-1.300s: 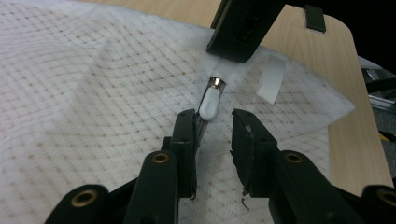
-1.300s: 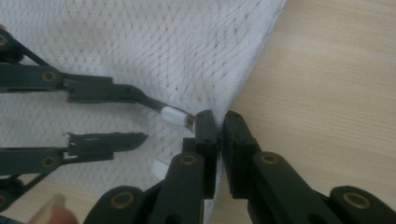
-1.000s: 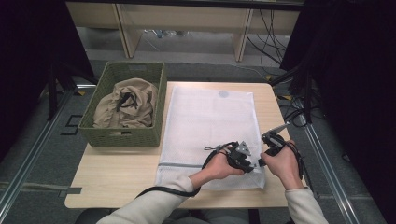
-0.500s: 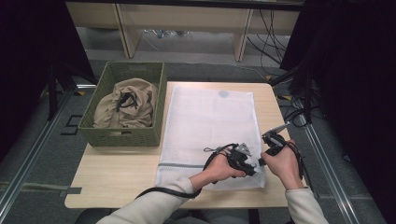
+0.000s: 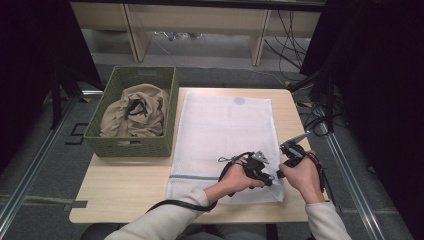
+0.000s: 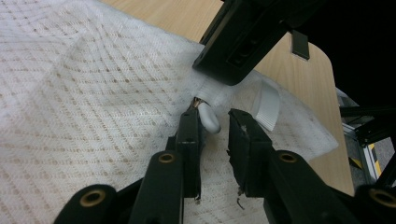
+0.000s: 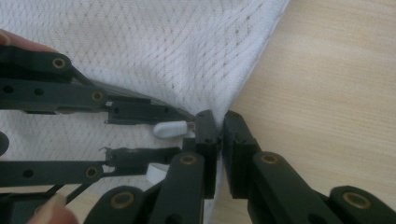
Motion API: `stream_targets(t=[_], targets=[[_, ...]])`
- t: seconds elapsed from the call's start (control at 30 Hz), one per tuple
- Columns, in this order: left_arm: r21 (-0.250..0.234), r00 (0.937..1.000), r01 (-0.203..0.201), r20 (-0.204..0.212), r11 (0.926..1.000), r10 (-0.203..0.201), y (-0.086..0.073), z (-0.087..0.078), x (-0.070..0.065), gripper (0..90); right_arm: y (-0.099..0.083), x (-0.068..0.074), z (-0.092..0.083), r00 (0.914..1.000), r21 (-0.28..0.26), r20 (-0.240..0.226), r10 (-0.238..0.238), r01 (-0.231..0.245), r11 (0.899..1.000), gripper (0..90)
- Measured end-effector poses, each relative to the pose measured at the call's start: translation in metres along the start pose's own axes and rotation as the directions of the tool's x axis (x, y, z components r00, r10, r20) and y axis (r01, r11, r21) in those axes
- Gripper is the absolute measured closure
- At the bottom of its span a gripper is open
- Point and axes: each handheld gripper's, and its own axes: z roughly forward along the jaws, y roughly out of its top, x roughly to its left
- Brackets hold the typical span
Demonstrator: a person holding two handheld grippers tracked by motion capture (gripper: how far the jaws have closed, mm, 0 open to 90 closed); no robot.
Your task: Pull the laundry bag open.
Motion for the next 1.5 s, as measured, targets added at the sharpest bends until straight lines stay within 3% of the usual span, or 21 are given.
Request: stream_targets(t=[0.13, 0.17, 0.2, 0.5, 0.73, 0.77, 0.83, 0.87, 0.93, 0.97, 1.0, 1.07, 1.17, 1.2, 1.33, 1.37, 1.47, 1.5], targets=[[-0.006, 0.9997, 0.022, -0.004, 0.9997, -0.023, 0.0018, 0.0006, 0.0003, 74.4, 0.0002, 0.0015, -0.0004, 1.0000, 0.010, 0.000, -0.001, 0.001, 1.000, 86.4], [-0.006, 0.9997, 0.025, -0.002, 0.9997, -0.025, 0.0021, 0.0006, 0.0003, 74.7, -0.0007, 0.0056, -0.0003, 0.9988, 0.009, -0.002, 0.050, -0.050, 0.999, 86.3], [0.002, 0.9996, 0.026, -0.009, 0.9996, -0.026, 0.0027, -0.0002, 0.0009, 75.7, -0.0002, 0.0062, -0.0021, 0.9980, 0.033, -0.003, 0.064, -0.064, 0.997, 86.3], [0.019, 0.9990, 0.037, -0.027, 0.9991, -0.037, 0.0036, 0.0003, 0.0007, 82.2, -0.0003, 0.0040, 0.0000, 0.9995, 0.018, 0.006, 0.030, -0.030, 0.999, 86.3], [0.008, 0.9972, 0.065, -0.036, 0.9978, -0.065, 0.0030, -0.0004, -0.0004, 85.2, -0.0011, 0.0048, 0.0015, 0.9988, 0.003, 0.016, 0.046, -0.046, 0.999, 86.3], [0.005, 0.9964, 0.076, -0.040, 0.9971, -0.075, 0.0028, -0.0005, -0.0012, 85.5, -0.0005, 0.0065, -0.0015, 0.9973, 0.042, 0.011, 0.072, -0.073, 0.996, 86.4], [0.009, 0.9965, 0.074, -0.040, 0.9972, -0.073, 0.0024, -0.0011, -0.0010, 85.7, -0.0006, 0.0043, -0.0016, 0.9985, 0.037, 0.003, 0.054, -0.054, 0.998, 86.4], [0.008, 0.9963, 0.077, -0.038, 0.9970, -0.077, 0.0021, -0.0009, -0.0014, 85.6, -0.0006, -0.0001, 0.0011, 0.9999, 0.003, 0.010, -0.011, 0.011, 1.000, 86.4], [0.001, 0.9959, 0.080, -0.042, 0.9968, -0.080, 0.0022, -0.0005, -0.0015, 85.3, -0.0004, -0.0005, 0.0014, 0.9998, 0.016, 0.013, -0.013, 0.013, 1.000, 86.4], [0.004, 0.9960, 0.076, -0.046, 0.9971, -0.076, 0.0025, -0.0003, -0.0013, 84.3, -0.0005, 0.0020, 0.0005, 0.9997, 0.028, 0.014, 0.018, -0.018, 0.999, 86.4], [0.007, 0.9966, 0.067, -0.049, 0.9977, -0.067, 0.0029, -0.0001, -0.0012, 83.6, -0.0005, 0.0018, 0.0007, 0.9998, 0.024, 0.016, 0.012, -0.013, 1.000, 86.4], [0.010, 0.9968, 0.063, -0.049, 0.9980, -0.062, 0.0036, 0.0000, -0.0007, 82.4, -0.0007, 0.0054, -0.0008, 0.9986, 0.042, 0.008, 0.052, -0.052, 0.998, 86.4], [0.002, 0.9970, 0.063, -0.047, 0.9980, -0.062, 0.0044, 0.0003, -0.0008, 79.8, -0.0004, 0.0046, 0.0000, 0.9994, 0.047, 0.007, 0.033, -0.034, 0.998, 86.4], [0.003, 0.9971, 0.062, -0.046, 0.9981, -0.061, 0.0046, 0.0003, -0.0009, 80.0, -0.0004, 0.0019, 0.0019, 0.9999, 0.017, 0.012, -0.010, 0.010, 1.000, 86.4], [0.011, 0.9967, 0.062, -0.054, 0.9980, -0.061, 0.0043, 0.0001, -0.0014, 83.7, -0.0005, 0.0029, 0.0018, 0.9999, 0.019, 0.017, 0.002, -0.002, 1.000, 86.4], [0.007, 0.9967, 0.065, -0.050, 0.9979, -0.064, 0.0042, 0.0001, -0.0020, 84.4, -0.0007, 0.0063, 0.0002, 0.9984, 0.051, 0.011, 0.056, -0.057, 0.997, 86.4], [0.004, 0.9970, 0.058, -0.051, 0.9983, -0.058, 0.0039, -0.0007, -0.0026, 85.7, -0.0007, 0.0007, 0.0029, 0.9998, 0.019, 0.019, -0.004, 0.004, 1.000, 86.4], [0.007, 0.9965, 0.065, -0.053, 0.9979, -0.064, 0.0036, -0.0014, -0.0032, 86.1, -0.0006, 0.0006, 0.0026, 0.9999, 0.024, 0.014, -0.001, 0.001, 1.000, 86.4]])
